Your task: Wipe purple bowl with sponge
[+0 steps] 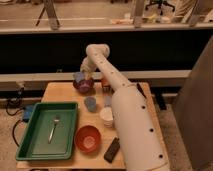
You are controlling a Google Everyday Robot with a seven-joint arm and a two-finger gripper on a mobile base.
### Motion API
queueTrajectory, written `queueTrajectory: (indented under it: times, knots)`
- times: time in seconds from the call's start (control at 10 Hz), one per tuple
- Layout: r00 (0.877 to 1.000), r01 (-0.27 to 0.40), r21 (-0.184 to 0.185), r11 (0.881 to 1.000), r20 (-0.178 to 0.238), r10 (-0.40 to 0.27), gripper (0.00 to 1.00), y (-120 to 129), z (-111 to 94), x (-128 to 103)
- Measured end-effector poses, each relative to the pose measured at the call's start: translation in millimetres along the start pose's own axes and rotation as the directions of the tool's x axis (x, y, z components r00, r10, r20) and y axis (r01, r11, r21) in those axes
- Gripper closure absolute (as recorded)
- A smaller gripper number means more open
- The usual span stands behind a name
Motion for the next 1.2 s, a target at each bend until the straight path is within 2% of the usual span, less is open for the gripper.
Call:
queueTrajectory:
  times: [0.3,0.5,0.7,0.8,1.0,1.2]
  knots:
    - [0.998,0.059,0.018,0.998,0.003,-0.059,1.0,6.2,7.6,2.3]
    - [0.992,0.126,0.082,0.989,-0.029,-0.124,1.0,11.6,6.2,5.4]
    - [0.986,0.166,0.193,0.967,-0.057,-0.158,1.0,14.4,3.9,12.3]
    - [0.985,0.171,0.216,0.961,-0.064,-0.161,1.0,15.0,3.4,17.6]
    - [0.983,0.183,0.218,0.959,-0.068,-0.172,1.0,9.8,9.8,19.0]
    - [0.981,0.187,0.193,0.963,-0.081,-0.175,1.0,4.6,14.6,22.5]
